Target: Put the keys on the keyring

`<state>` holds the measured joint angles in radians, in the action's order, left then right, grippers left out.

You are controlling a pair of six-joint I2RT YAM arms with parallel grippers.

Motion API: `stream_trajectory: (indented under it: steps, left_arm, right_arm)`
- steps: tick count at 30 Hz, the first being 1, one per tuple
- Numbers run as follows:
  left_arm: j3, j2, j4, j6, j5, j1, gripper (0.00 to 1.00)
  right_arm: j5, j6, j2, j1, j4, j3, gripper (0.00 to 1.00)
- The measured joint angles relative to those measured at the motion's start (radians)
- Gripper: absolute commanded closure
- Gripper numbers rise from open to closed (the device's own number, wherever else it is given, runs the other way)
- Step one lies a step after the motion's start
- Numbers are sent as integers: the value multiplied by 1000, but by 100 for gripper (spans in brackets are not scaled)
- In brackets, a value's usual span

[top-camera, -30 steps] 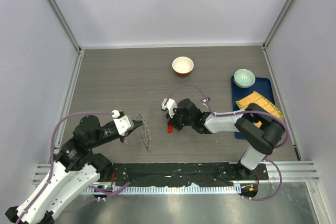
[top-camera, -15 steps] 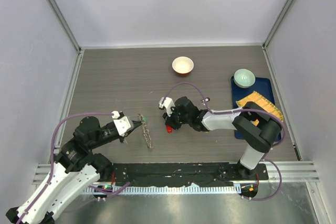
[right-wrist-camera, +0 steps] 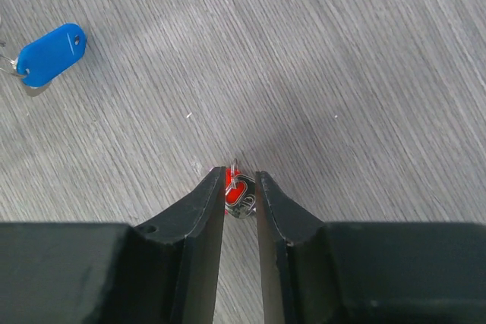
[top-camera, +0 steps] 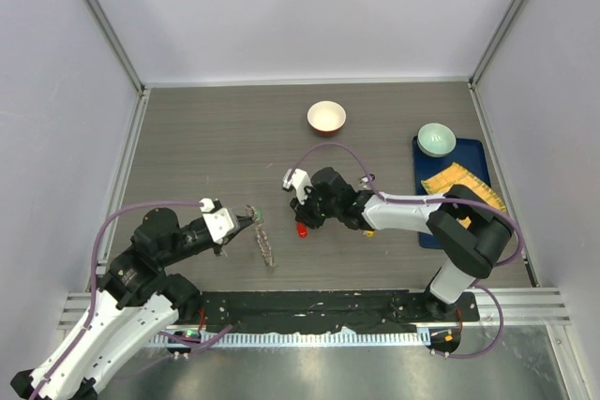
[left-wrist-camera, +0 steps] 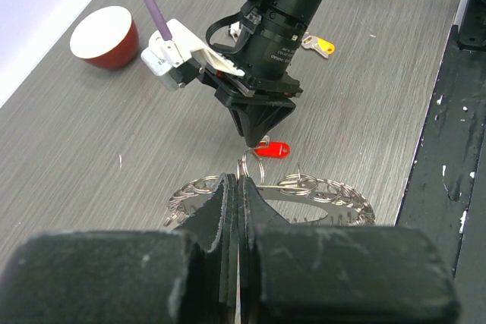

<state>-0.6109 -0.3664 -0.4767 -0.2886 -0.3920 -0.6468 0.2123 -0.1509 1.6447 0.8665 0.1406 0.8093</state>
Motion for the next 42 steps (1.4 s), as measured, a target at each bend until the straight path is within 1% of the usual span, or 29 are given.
stream_trajectory:
  steps: [4, 10, 15, 16, 18, 24, 27, 34, 42]
  left_arm:
    - [0, 0, 0, 0, 0, 0, 100]
    - [0, -7, 0, 0, 0, 0, 100]
    - [0, -8, 0, 0, -1, 0, 100]
    - [0, -8, 0, 0, -1, 0, 100]
    - [0, -9, 0, 0, -1, 0, 100]
    - [0, -11, 0, 0, -1, 0, 100]
    - [0, -15, 0, 0, -2, 0, 100]
    - [0, -47, 1, -4, -27, 0, 100]
    - [-54, -187, -11, -34, -91, 0, 100]
  right_arm:
    - [11, 0, 3, 0, -6, 0, 74]
    - [23, 1, 39, 0, -6, 0, 79]
    - [27, 2, 60, 0, 9, 6, 89]
    - [27, 3, 60, 0, 9, 6, 94]
    - [26, 4, 60, 0, 10, 6, 99]
    - [23, 4, 48, 0, 5, 5, 99]
    - [17, 0, -6, 0, 0, -9, 99]
    - [21, -37, -253, 0, -8, -60, 99]
    - [56, -83, -515, 7, -64, -76, 99]
